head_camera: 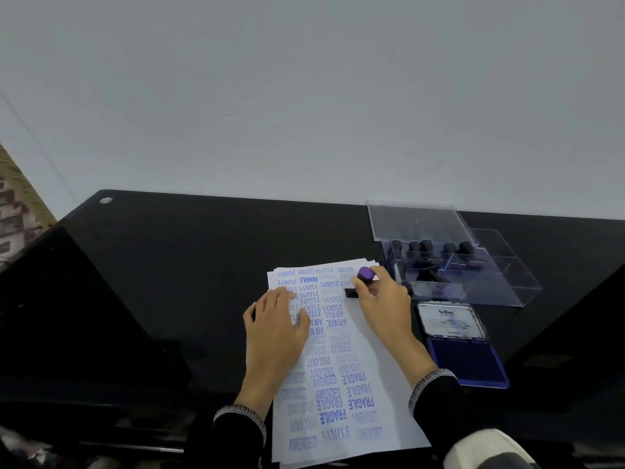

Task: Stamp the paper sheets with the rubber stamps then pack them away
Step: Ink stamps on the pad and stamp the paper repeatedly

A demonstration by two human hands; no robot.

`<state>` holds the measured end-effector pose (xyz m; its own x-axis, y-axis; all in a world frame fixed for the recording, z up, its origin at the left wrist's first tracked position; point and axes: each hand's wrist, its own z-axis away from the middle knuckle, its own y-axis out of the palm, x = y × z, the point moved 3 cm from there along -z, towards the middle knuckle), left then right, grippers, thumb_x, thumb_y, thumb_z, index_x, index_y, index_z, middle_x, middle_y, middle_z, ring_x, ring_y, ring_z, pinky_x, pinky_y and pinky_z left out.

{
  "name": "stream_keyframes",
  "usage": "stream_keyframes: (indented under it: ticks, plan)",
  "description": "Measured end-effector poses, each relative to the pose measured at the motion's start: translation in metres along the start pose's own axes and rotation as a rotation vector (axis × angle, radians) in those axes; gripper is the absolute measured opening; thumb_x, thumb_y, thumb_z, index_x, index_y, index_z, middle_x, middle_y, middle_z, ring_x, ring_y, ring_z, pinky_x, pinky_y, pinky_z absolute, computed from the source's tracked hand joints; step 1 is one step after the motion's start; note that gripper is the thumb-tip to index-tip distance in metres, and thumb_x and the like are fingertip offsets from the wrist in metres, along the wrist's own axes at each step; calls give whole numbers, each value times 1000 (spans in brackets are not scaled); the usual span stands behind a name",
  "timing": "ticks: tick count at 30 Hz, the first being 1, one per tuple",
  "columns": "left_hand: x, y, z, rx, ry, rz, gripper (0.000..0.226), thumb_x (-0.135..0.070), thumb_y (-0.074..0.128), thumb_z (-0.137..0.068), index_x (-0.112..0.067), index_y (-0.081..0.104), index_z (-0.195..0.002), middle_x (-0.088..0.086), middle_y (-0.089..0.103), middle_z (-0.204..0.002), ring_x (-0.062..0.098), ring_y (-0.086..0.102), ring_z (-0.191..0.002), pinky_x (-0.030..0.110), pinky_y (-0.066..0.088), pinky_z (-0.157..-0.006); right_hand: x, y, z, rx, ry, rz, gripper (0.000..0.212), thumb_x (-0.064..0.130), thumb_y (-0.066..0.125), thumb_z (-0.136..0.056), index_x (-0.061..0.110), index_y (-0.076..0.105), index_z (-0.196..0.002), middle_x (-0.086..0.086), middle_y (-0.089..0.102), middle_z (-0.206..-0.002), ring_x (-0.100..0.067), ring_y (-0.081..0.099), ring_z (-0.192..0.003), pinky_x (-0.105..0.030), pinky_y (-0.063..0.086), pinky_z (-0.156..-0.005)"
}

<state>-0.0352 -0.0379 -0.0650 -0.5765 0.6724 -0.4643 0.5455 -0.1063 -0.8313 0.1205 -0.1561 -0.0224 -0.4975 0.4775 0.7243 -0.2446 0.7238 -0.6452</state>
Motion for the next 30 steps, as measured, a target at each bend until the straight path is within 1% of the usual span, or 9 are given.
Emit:
stream_keyframes:
  ticks: [2, 5, 8, 10, 13, 16, 24, 27, 30]
  plan:
    - [0, 0, 0, 5, -1, 0, 35, -44, 48, -94, -28, 51, -125, -13, 48, -134, 6, 39, -128, 32, 21, -111, -3, -7, -1, -57, 97, -174, 15, 30, 62, -89, 20, 56, -100, 10, 64, -78, 1, 57, -73, -12, 39, -62]
    - [-1, -1, 0, 5, -5, 2, 35, -43, 48, -94, -28, 51, -126, -12, 48, -135, 7, 40, -128, 32, 21, -111, -12, -17, -1, -168, 221, -473, 14, 26, 63, -89, 19, 59, -101, 4, 68, -85, -8, 64, -84, -17, 44, -71]
    - [-1, -1, 0, 10, -5, 6, 36, -43, 48, -94, -27, 51, -126, -12, 48, -135, 7, 40, -129, 32, 20, -111, -18, -26, -1, -208, 300, -675, 11, 22, 62, -91, 15, 60, -98, 6, 67, -82, -6, 65, -83, -15, 48, -73]
    - [-1, -1, 0, 11, -6, 11, 35, -43, 48, -94, -28, 51, -126, -12, 48, -135, 7, 40, -129, 32, 20, -111, -21, -27, 0, -203, 342, -810, 4, 20, 62, -91, 16, 60, -92, 2, 68, -82, -11, 68, -82, -21, 54, -78]
    - [-1, -1, 0, 10, -6, 11, 35, -43, 49, -94, -27, 51, -125, -12, 48, -134, 6, 40, -128, 32, 21, -111, -26, -25, 1, -200, 431, -948, 16, 19, 62, -91, 9, 61, -102, -7, 71, -89, -15, 71, -80, -28, 57, -81]
    - [-1, -1, 0, -1, 2, 2, 34, -42, 49, -93, -27, 52, -124, -12, 49, -132, 7, 41, -127, 31, 21, -110, -29, -25, 1, -221, 511, -1056, 23, 19, 63, -90, 7, 60, -109, -10, 71, -93, -18, 71, -83, -28, 58, -79]
    - [-1, -1, 0, 1, -9, 18, 34, -42, 50, -93, -28, 51, -124, -13, 49, -133, 6, 40, -127, 31, 21, -111, -26, -26, 3, -231, 525, -1059, 10, 18, 64, -89, 15, 60, -98, -7, 71, -89, -17, 71, -82, -29, 57, -80]
    - [-1, 0, 0, 3, -6, 19, 34, -43, 50, -93, -28, 51, -124, -14, 48, -133, 5, 40, -127, 31, 21, -111, -24, -27, 6, -208, 479, -1037, 8, 16, 64, -89, 18, 60, -95, -6, 72, -88, -18, 71, -83, -30, 57, -81]
    - [0, 0, 0, 3, -7, 16, 34, -43, 50, -93, -29, 51, -124, -13, 49, -133, 6, 40, -127, 31, 21, -111, -27, -28, 10, -174, 394, -913, 9, 15, 65, -88, 21, 60, -94, -5, 71, -91, -18, 69, -92, -29, 56, -84]
